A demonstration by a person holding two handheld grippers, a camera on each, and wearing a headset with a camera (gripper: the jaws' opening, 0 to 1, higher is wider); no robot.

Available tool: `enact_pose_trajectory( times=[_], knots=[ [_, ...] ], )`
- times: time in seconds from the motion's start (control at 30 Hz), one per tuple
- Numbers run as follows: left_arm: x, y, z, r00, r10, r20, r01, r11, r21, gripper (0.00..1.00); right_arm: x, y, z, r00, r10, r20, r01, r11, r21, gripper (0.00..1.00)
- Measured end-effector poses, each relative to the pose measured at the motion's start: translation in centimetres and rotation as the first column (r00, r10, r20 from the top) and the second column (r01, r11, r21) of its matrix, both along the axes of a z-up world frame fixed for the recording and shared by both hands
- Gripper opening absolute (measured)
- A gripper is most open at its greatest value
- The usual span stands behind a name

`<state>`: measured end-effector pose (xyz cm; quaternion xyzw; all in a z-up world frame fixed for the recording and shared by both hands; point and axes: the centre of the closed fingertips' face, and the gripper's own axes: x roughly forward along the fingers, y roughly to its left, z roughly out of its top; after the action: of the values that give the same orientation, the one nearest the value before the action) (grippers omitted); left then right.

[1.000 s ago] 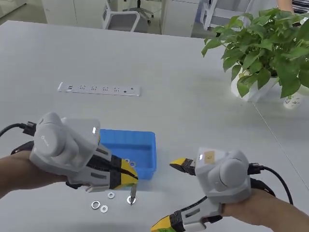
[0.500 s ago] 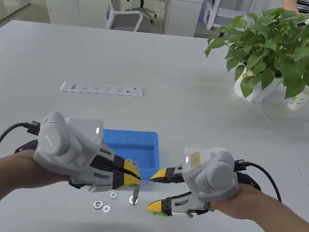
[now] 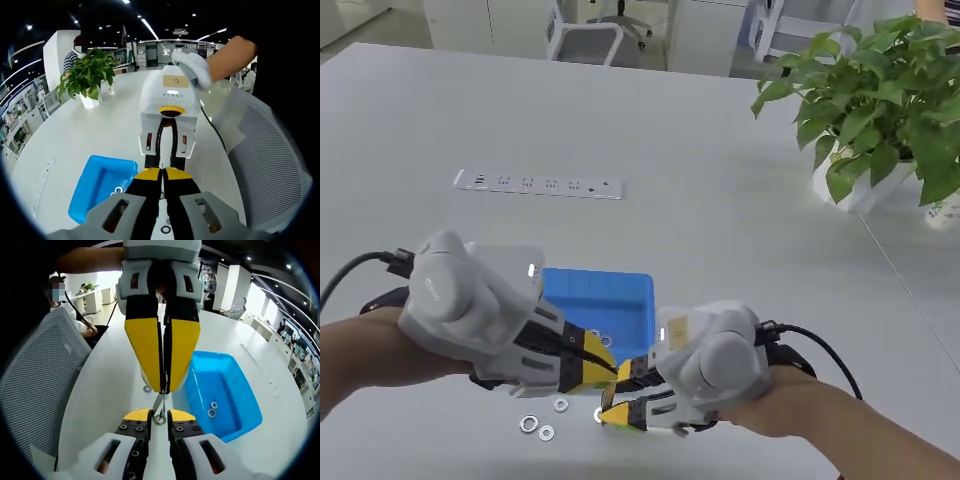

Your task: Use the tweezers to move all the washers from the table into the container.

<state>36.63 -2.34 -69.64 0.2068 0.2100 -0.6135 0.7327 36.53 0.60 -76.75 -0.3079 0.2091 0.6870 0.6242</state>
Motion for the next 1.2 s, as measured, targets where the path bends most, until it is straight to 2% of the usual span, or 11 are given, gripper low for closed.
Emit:
enact_pose_trajectory(
  times=[0.23, 0.57, 0.83, 1.0, 1.2],
  knots=[
    [0.0, 0.0, 0.0, 1.0, -0.001, -0.002, 0.001, 1.0, 0.003, 0.05, -0.3, -0.1, -0.4, 1.0, 0.021, 0.008, -0.02, 0.999, -0.029, 0.11],
    [-0.1, -0.2, 0.0, 1.0, 0.0, -0.002, 0.0, 1.0, 0.005, 0.06, -0.3, -0.1, -0.4, 1.0, -0.012, -0.027, 0.011, 1.0, -0.022, 0.09],
    [-0.2, 0.0, -0.2, 1.0, 0.007, -0.001, -0.007, 1.0, 0.019, 0.06, -0.3, -0.1, -0.4, 0.999, -0.023, -0.033, 0.022, 1.0, -0.017, 0.08],
    [-0.5, 0.2, -0.1, 1.0, 0.015, -0.016, -0.014, 1.0, 0.009, 0.12, -0.3, -0.2, -0.4, 0.999, -0.029, -0.034, 0.028, 0.999, -0.017, 0.08],
    [-0.6, 0.9, 0.7, 0.998, 0.053, -0.036, -0.054, 0.998, -0.033, 0.23, -0.2, -0.1, 0.0, 0.999, -0.037, -0.029, 0.037, 0.999, -0.007, 0.08]
  ],
)
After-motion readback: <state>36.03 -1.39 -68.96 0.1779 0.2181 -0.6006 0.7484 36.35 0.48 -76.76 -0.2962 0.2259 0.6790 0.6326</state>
